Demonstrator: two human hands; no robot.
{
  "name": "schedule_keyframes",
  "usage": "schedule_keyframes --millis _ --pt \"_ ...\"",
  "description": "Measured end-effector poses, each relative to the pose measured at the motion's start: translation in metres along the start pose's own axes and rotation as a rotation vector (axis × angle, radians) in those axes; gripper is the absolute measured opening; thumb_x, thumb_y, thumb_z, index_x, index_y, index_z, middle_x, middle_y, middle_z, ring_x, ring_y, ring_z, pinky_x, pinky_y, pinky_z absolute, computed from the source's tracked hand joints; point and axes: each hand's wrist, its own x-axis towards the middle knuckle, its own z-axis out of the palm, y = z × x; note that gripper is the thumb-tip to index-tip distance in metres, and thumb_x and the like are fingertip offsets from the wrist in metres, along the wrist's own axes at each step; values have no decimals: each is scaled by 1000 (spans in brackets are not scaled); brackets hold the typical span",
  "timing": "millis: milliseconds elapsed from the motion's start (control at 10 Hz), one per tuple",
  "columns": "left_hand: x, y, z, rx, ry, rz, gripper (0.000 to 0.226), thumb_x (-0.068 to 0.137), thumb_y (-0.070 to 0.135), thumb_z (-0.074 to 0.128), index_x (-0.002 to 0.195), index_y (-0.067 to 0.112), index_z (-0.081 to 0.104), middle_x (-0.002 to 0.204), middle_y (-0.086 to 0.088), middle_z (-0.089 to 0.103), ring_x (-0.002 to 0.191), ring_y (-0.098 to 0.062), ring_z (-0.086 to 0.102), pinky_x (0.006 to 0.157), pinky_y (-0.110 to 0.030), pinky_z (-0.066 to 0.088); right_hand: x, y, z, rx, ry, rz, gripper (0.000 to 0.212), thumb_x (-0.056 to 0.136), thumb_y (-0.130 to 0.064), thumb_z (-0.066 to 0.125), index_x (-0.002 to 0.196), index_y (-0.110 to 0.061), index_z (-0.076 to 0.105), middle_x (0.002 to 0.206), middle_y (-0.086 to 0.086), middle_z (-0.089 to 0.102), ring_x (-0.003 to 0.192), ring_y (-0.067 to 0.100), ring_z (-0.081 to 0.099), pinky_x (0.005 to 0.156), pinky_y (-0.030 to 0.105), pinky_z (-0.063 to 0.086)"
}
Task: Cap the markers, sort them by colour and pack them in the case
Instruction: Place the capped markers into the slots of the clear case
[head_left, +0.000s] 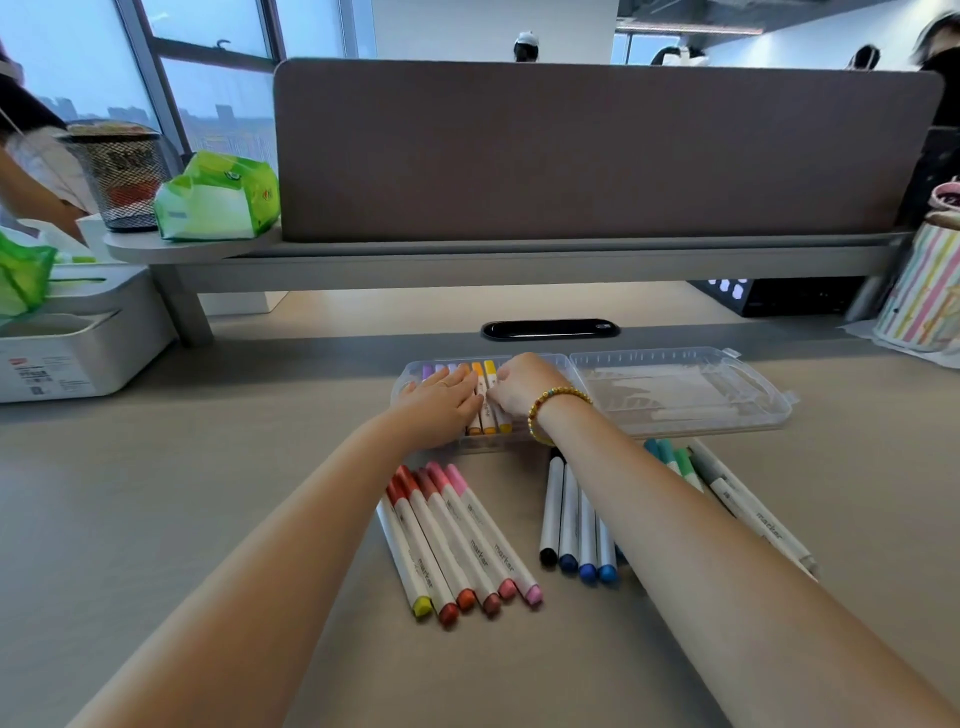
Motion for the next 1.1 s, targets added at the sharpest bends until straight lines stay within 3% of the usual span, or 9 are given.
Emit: schedule_keyframes --millis 100,200,400,500,600,700,800,900,1100 --pt "-2 -1 -1 -41 0 -22 51 101 27 27 149 10 18 158 -7 10 145 -25 5 117 -50 11 -7 9 4 -115 27 -134 24 99 -21 39 94 -10 59 88 8 58 88 24 57 68 29 45" --pt "-2 1 1 50 1 -5 52 101 24 31 149 10 17 158 -9 6 145 -28 2 116 -51 14 -15 17 3 -254 63 -248 29 101 -19 34 114 -12 59 114 11 54 110 28 48 90 38 45" --pt "0 2 -1 -51 -26 -52 51 102 30 21 150 15 12 158 -6 2 146 -25 0 116 -51 11 -16 25 2 -345 20 -282 35 102 -25 31 133 -21 47 140 3 44 126 29 35 101 43 34" --pt "-2 3 -3 -94 -30 -56 50 102 32 24 149 16 19 158 -4 10 145 -24 5 117 -50 8 -16 15 -3 -524 11 -264 32 97 -20 42 129 -24 49 135 5 47 128 30 33 103 48 29" --pt "-10 8 -11 -237 -10 -95 42 102 22 29 140 7 38 147 -12 35 138 -29 29 113 -44 25 -23 9 -6 -533 -13 -225 26 98 -23 40 120 -22 53 127 7 53 126 30 36 103 47 27" --pt "-29 0 -22 -246 242 -111 35 100 23 33 125 7 52 125 -13 55 114 -29 51 94 -36 41 -39 15 -8 -371 47 -198 30 97 -29 38 118 -18 55 127 9 52 123 30 38 100 44 29" --pt "-60 -11 -29 -145 424 -238 25 96 23 38 108 7 54 104 -9 56 90 -26 52 78 -35 44 -62 10 -13 -244 169 -177 34 97 -27 39 128 -19 52 131 10 48 124 30 37 98 41 34" --pt "-87 -13 -27 -74 306 -338 28 94 28 40 106 6 52 95 -10 57 82 -25 51 72 -33 43 -89 -10 -14 -118 131 -211 28 97 -24 43 120 -16 58 124 9 52 120 27 40 98 40 39" --pt "-118 -18 -20 11 77 -393 41 94 40 43 112 5 56 104 -10 60 97 -26 55 83 -33 44 -120 -37 -1 -155 -24 -269 28 92 -24 52 116 -14 62 120 8 57 117 26 45 99 39 43"
